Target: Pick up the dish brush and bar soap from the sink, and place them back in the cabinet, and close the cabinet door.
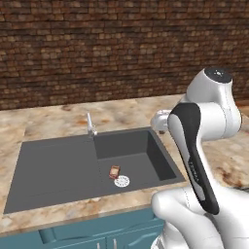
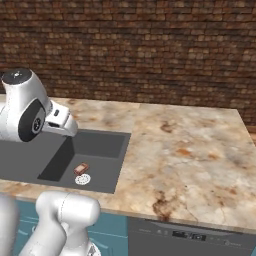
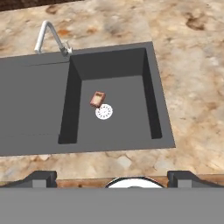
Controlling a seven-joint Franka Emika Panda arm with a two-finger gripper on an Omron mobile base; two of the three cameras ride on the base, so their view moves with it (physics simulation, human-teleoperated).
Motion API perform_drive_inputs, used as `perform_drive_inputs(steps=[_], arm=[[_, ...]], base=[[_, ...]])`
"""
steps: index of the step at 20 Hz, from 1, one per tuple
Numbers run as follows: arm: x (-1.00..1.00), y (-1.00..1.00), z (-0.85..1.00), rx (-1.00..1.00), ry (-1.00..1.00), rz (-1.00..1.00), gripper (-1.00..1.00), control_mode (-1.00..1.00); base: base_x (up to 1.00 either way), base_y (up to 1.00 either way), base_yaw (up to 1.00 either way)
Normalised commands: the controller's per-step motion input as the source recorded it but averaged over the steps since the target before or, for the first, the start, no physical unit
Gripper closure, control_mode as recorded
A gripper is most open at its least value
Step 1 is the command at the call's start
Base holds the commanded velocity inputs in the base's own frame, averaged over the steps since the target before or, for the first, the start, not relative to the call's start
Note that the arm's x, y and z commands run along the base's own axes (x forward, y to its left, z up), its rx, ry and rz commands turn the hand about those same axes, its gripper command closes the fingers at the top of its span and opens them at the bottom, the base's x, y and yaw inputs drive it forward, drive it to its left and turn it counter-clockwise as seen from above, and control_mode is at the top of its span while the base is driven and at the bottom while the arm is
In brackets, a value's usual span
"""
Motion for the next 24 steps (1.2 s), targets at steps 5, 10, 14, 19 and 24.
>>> perform_drive_inputs(steps=[5,10,14,19,24], arm=[[0.30,0.17,-0.20,0.01,0.11,-0.01,-1.00,-1.00],[0.35,0.13,-0.29,0.00,0.08,-0.01,-1.00,-1.00],[0.34,0.02,-0.39,0.00,0.01,0.00,-1.00,-1.00],[0.26,0.00,-0.42,0.00,0.00,0.00,-1.00,-1.00],[0.19,0.00,-0.46,0.00,-0.01,0.00,-1.00,-1.00]], base=[[0.00,0.00,0.00],[0.00,0.00,0.00],[0.00,0.00,0.00],[0.00,0.00,0.00],[0.00,0.00,0.00]])
